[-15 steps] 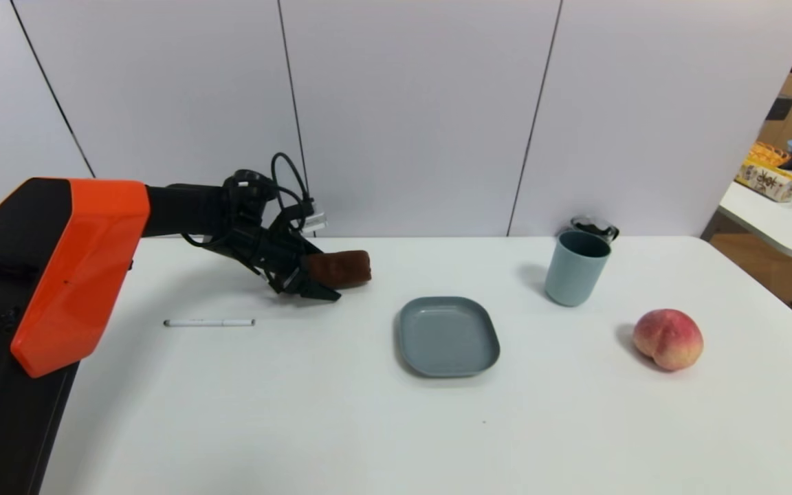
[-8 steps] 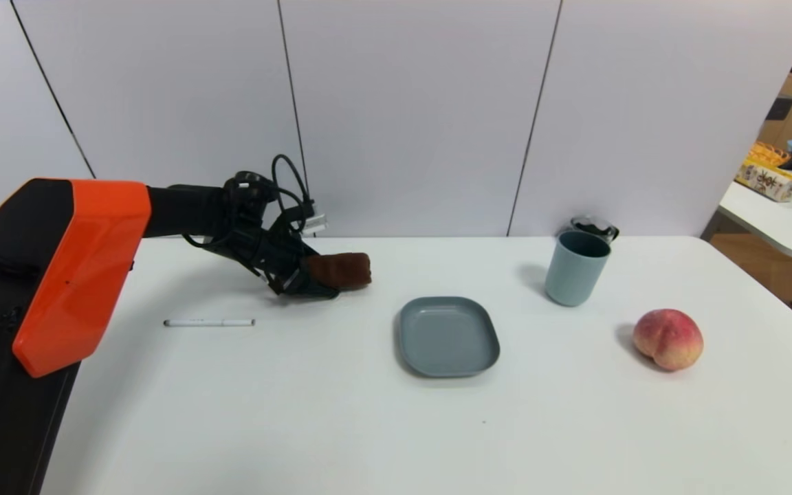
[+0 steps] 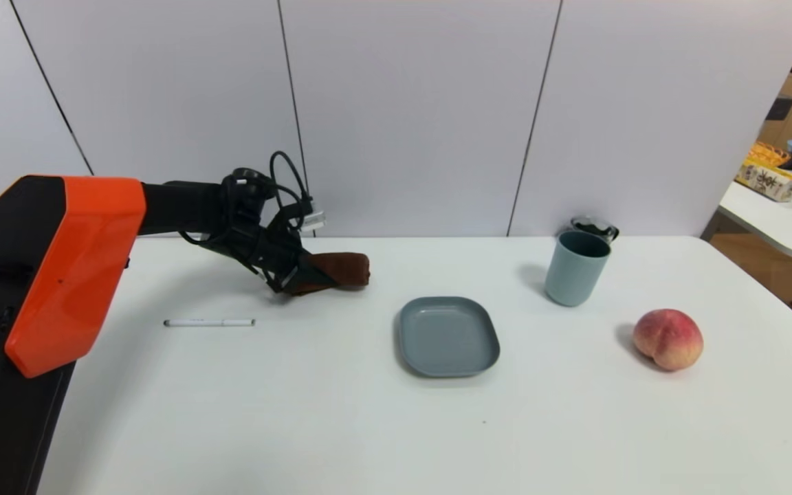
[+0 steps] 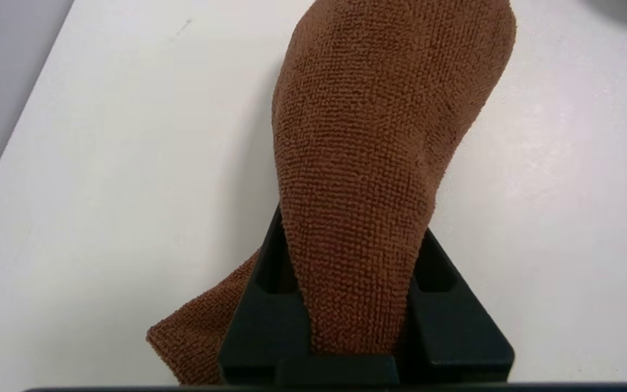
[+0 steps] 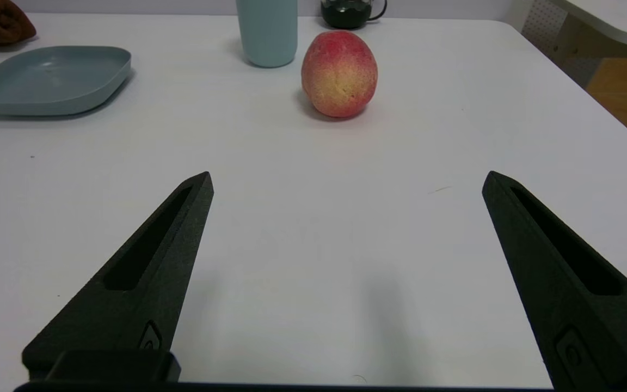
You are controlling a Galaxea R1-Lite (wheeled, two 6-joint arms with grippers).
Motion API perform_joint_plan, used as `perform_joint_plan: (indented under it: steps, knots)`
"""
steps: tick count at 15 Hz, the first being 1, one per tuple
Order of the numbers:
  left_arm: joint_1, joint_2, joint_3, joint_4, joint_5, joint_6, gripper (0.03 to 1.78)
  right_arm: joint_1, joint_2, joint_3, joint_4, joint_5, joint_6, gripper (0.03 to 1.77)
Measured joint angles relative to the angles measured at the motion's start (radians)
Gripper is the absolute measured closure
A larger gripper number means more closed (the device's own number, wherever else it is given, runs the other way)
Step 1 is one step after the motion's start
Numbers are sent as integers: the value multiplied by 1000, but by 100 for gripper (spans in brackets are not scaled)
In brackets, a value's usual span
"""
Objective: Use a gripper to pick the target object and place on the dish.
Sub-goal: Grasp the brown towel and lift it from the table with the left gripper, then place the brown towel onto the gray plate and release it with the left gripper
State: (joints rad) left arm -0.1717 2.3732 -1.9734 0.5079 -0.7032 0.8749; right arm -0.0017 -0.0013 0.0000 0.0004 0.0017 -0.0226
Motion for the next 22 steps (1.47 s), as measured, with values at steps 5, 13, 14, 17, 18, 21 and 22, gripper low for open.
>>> perform_joint_plan:
  steps: [5,13,14,17,18,21,22]
  knots:
    - [-6,-45,2,41,0,13,140,0,0,0,0,0,0,9]
    - [-200,-173,11,118,5,6,140,0,0,0,0,-1,0,9]
    - [-235,-181,13,130,10,6,140,0,0,0,0,0,0,9]
    - [-330,-196,18,142,45,-4,140,0,0,0,0,0,0,9]
    - [-355,-198,18,142,57,-10,140,0,0,0,0,0,0,9]
    - [-425,-190,19,136,80,-78,140,0,0,0,0,0,0,9]
    - [-440,-181,18,132,92,-90,140,0,0,0,0,0,0,9]
